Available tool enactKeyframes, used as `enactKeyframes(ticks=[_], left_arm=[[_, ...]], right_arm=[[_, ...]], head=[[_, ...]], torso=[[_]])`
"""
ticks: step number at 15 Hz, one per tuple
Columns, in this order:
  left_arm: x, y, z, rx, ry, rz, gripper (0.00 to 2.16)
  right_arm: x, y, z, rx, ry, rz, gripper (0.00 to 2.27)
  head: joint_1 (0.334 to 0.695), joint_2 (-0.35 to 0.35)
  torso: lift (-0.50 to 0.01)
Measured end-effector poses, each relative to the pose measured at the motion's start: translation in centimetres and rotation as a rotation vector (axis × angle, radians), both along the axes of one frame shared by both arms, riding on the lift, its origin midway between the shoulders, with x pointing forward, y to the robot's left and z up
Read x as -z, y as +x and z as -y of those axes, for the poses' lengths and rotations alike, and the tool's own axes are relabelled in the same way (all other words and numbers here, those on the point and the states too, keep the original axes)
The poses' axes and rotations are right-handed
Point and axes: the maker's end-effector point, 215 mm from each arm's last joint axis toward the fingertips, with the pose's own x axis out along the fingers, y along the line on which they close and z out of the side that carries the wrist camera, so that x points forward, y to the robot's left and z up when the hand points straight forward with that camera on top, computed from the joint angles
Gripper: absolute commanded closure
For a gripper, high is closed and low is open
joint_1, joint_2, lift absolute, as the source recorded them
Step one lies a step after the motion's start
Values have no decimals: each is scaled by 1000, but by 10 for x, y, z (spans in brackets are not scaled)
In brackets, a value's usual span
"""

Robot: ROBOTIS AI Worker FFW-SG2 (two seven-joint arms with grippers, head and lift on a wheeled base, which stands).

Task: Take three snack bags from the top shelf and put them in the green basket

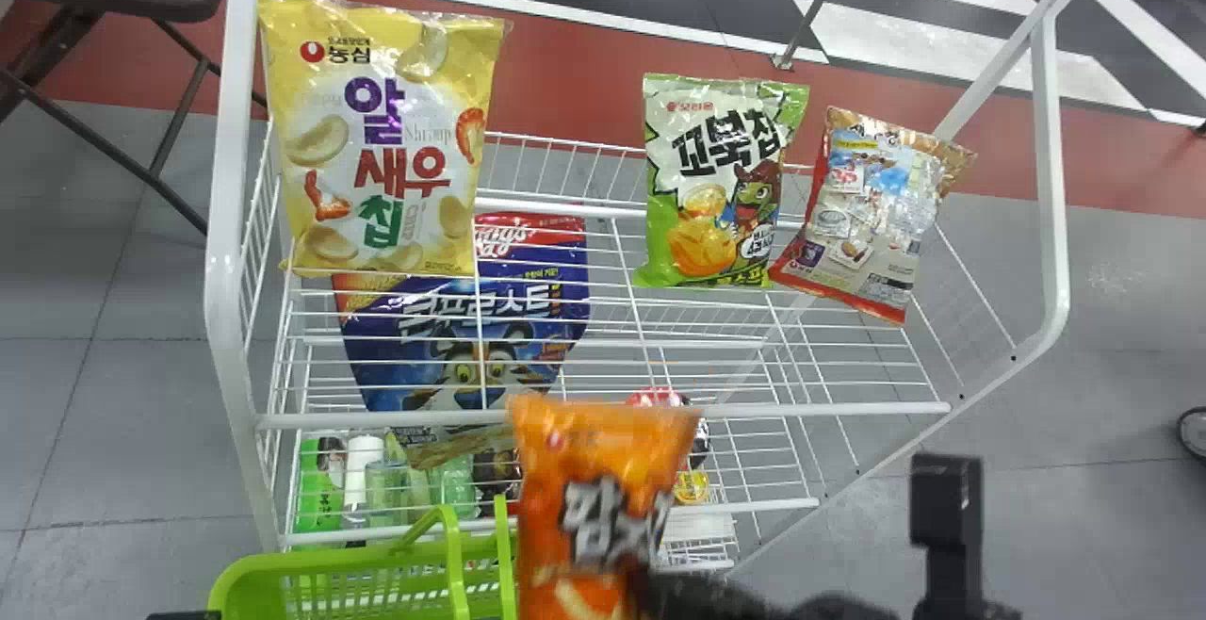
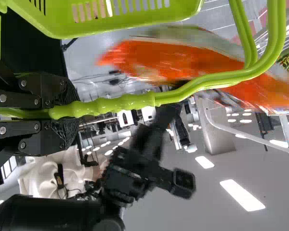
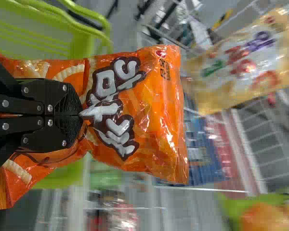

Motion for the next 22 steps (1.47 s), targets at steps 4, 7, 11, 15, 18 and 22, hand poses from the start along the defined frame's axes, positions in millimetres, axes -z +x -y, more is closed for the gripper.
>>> enactKeyframes(ticks=[4,7,11,15,18,22], left_arm=[[-3,-1,2,1,-6,8,1224],[-6,-2,2,0,-14,14,1224],[-8,-2,2,-3,-14,20,1224],[-7,0,2,-3,-6,25,1224],[-7,1,3,-1,-4,28,1224],[-8,-1,5,2,-10,26,1224]], right_arm=[[22,-34,-19,-18,57,-164,2233],[51,-41,-33,-31,57,-233,2216],[82,-49,-39,-60,33,-303,-2],[66,-36,-29,-53,21,-251,53],[48,-13,-5,10,-10,-155,53],[-31,132,64,150,-202,469,208]], head=[[695,-350],[695,-350],[695,-350],[695,-350],[695,-350],[695,-350]], torso=[[-44],[-44],[-44],[-44],[-44],[-44]])
